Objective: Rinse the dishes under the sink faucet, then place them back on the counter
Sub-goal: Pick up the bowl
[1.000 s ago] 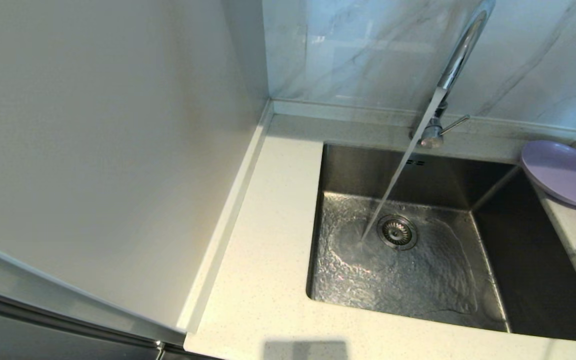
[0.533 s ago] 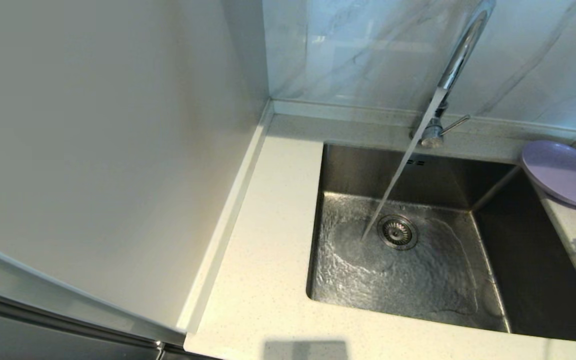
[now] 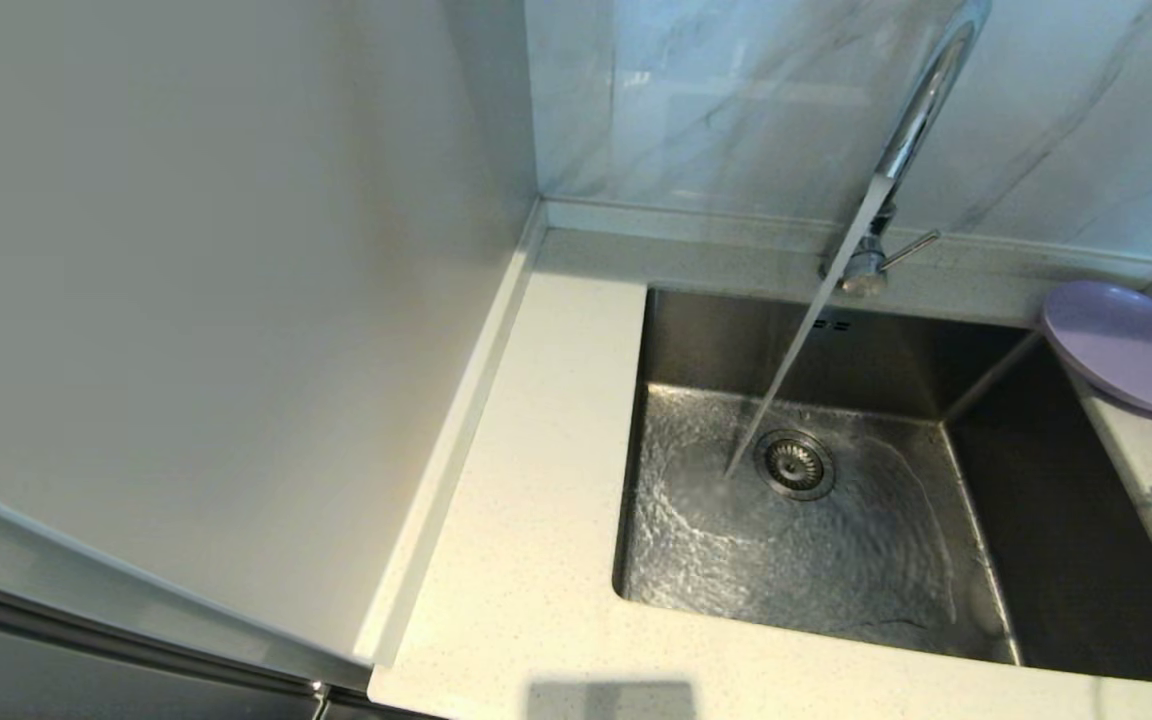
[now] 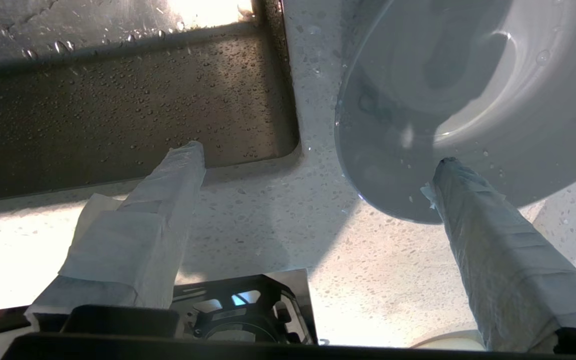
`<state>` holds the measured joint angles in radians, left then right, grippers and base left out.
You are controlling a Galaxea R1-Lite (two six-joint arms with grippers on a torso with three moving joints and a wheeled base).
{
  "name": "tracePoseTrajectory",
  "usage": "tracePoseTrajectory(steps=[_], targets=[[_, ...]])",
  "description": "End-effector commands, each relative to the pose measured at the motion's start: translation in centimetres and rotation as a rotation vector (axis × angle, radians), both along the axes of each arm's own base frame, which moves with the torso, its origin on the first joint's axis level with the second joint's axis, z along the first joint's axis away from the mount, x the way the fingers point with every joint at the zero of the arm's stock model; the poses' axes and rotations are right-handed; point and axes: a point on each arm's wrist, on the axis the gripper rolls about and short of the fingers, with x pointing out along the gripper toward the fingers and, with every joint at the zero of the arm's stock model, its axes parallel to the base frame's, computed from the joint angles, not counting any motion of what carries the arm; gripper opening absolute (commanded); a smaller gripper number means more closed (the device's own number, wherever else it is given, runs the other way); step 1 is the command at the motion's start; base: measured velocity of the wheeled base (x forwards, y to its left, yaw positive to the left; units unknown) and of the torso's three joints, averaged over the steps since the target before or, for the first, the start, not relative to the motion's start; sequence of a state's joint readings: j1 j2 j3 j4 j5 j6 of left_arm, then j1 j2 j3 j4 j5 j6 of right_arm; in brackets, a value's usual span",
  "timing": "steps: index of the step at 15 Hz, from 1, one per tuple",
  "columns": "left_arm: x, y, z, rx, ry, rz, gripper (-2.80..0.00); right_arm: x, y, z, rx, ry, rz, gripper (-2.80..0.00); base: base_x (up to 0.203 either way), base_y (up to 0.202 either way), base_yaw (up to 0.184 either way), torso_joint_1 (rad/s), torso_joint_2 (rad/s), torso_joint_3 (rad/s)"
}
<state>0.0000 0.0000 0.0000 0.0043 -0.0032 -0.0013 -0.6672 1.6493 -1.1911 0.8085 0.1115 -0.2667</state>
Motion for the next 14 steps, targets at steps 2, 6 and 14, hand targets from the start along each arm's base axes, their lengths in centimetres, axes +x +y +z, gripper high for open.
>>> tracePoseTrajectory(steps=[2, 6, 14], targets=[[0.0, 0.0, 0.0, 0.000, 0.000, 0.000, -2.80, 0.7, -0.5, -0.5, -0.010, -0.011, 0.003, 0.00, 0.000, 0.000, 0.000, 0.000, 0.00, 0.000], [0.0, 0.0, 0.0, 0.000, 0.000, 0.000, -2.80, 1.4, -1.1, -0.9, -0.028, -0.030, 0.004, 0.00, 0.000, 0.000, 0.000, 0.000, 0.00, 0.000], [0.0, 0.0, 0.0, 0.000, 0.000, 0.000, -2.80, 1.5, -1.2, -1.1, -0.041, -0.012, 0.000, 0.00, 0.000, 0.000, 0.000, 0.000, 0.00, 0.000]])
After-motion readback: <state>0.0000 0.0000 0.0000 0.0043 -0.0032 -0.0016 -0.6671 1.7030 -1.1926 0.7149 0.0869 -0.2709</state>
